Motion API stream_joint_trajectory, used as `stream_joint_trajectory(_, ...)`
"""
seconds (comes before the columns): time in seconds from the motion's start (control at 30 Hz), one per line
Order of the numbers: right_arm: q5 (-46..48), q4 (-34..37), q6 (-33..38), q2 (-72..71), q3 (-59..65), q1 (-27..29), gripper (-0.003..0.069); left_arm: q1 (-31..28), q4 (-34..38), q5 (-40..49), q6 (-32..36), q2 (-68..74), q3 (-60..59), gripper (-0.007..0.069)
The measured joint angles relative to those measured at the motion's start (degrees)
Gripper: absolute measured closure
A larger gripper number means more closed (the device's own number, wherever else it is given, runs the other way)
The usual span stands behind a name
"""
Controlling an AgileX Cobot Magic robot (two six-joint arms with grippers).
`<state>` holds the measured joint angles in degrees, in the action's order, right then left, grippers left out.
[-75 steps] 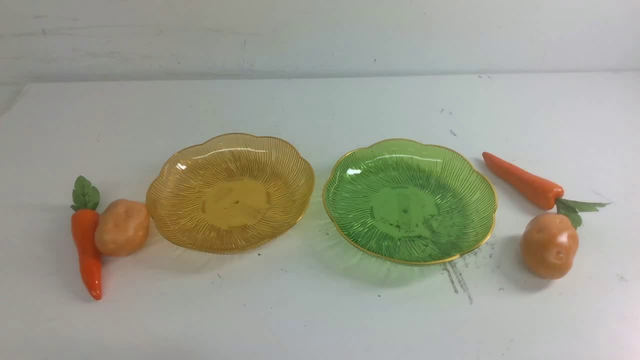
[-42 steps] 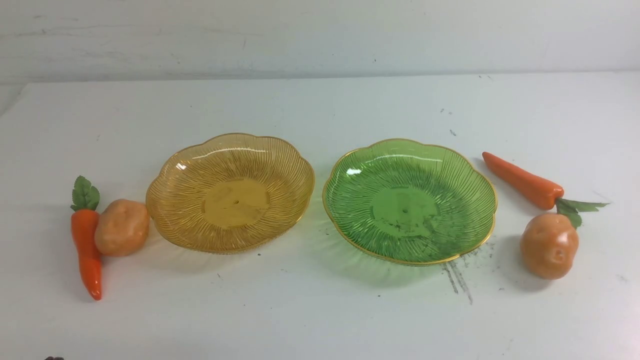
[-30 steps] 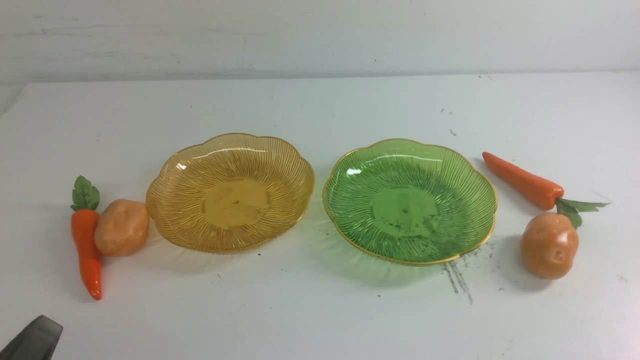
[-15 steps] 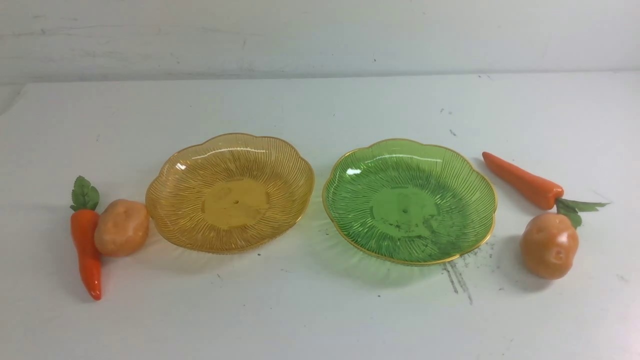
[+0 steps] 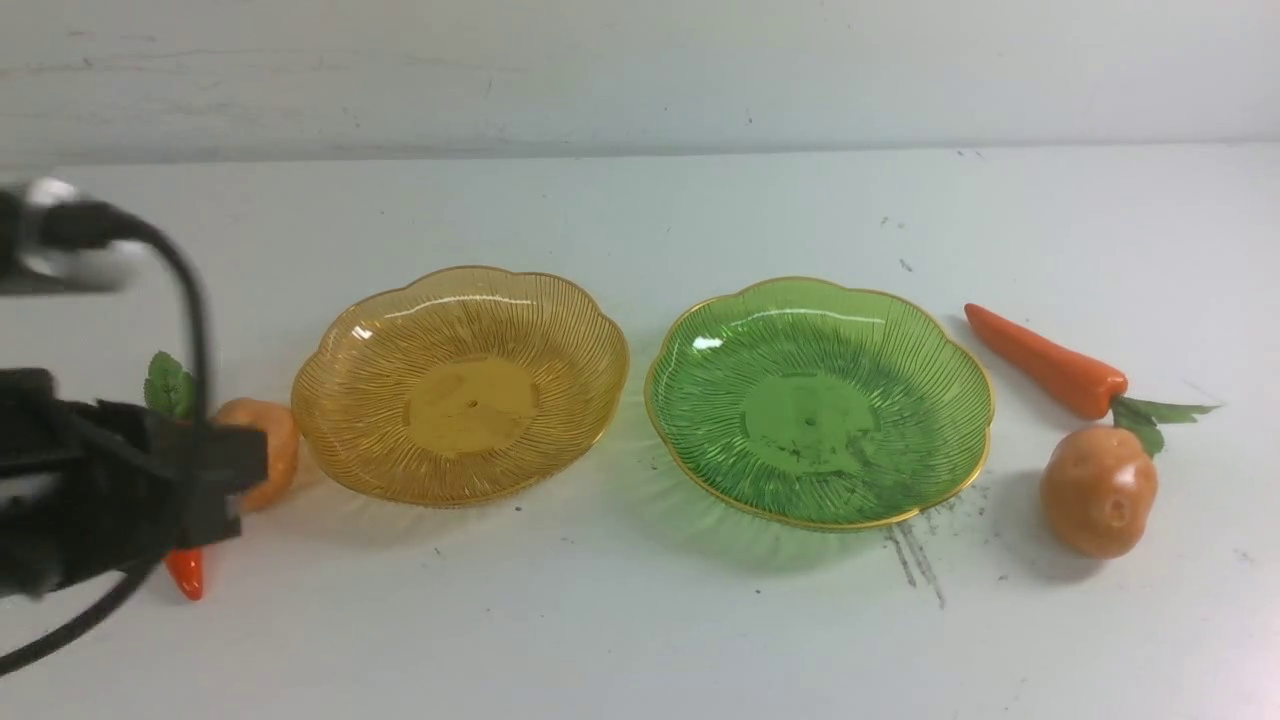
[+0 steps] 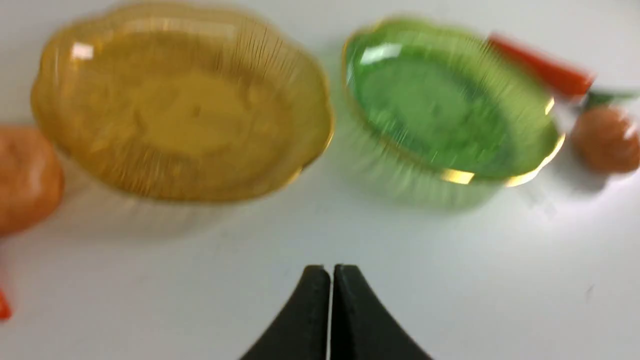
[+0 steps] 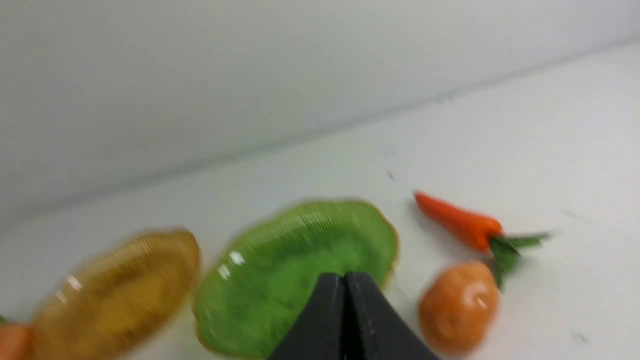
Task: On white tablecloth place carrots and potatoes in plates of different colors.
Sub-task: 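Put the potato onto the plate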
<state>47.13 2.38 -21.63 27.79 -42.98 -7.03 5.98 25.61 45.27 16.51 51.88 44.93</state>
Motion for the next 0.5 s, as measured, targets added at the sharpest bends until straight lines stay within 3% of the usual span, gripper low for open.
stream_joint_trajectory(0.1, 15.9, -3.3, 3.3, 12.8, -9.3, -0.3, 0.0673, 0.0, -4.9, 4.8, -2.0, 6.9, 3.3, 0.0628)
stream_joint_trajectory(0.17, 21.1, -4.9, 4.1, 19.2, -13.2, -0.3, 0.0673, 0.0, -6.0, 6.2, -2.7, 10.4, 5.5, 0.0628)
stream_joint_trajectory(0.4, 24.3, -3.4, 7.0, 36.2, -22.2, -0.3, 0.0673, 1.8, -6.8, 7.9, -4.7, 17.3, 12.7, 0.0628)
stream_joint_trajectory(0.5, 24.4, -3.1, 8.0, 44.2, -25.9, -0.3, 0.0661, 6.7, -7.0, 10.0, -4.8, 21.5, 18.5, 0.0628)
